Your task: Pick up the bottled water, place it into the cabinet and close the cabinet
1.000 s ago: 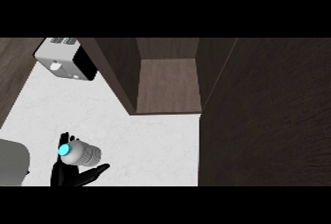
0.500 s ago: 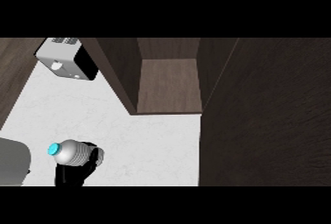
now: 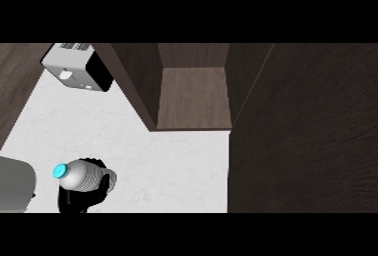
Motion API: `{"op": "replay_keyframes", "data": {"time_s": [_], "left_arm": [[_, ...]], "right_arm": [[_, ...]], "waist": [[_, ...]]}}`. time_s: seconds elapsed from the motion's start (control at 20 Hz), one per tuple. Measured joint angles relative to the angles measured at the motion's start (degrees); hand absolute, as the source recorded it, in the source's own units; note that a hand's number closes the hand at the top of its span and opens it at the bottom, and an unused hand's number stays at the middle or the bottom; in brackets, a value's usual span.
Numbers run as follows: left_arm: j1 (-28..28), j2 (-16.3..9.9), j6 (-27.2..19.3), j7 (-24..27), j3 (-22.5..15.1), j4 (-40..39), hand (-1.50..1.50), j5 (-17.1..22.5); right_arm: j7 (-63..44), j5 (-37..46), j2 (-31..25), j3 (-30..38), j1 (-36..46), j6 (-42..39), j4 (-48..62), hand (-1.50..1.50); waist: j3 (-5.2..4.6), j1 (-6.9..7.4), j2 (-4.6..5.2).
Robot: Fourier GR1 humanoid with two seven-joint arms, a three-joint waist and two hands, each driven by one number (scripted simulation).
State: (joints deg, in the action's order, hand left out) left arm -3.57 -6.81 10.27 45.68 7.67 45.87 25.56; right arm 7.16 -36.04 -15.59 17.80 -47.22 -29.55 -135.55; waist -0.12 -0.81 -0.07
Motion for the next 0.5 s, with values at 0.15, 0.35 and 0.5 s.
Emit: {"op": "replay_keyframes", "data": {"time_s": [0.15, 0.35, 0.5], "left_arm": [[-1.85, -2.83, 3.85, -0.79, -0.54, -1.29, 1.50, -0.62], [-4.45, -5.23, 5.56, -2.17, -1.05, -1.60, 1.50, -1.59], [-3.76, -4.30, 5.79, -3.83, -3.07, 1.13, 1.50, -2.49]], "right_arm": [[0.29, -0.42, -0.93, 0.83, 0.11, -0.16, 0.21, -1.50], [0.57, -1.03, -1.44, 1.15, -0.41, -0.26, 0.21, -1.50], [1.39, -1.34, -0.86, 1.09, -1.34, -0.89, 0.30, -1.50]], "waist": [[-0.02, -0.24, 0.03], [0.00, -0.25, 0.01], [0.04, -0.11, -0.10]]}}
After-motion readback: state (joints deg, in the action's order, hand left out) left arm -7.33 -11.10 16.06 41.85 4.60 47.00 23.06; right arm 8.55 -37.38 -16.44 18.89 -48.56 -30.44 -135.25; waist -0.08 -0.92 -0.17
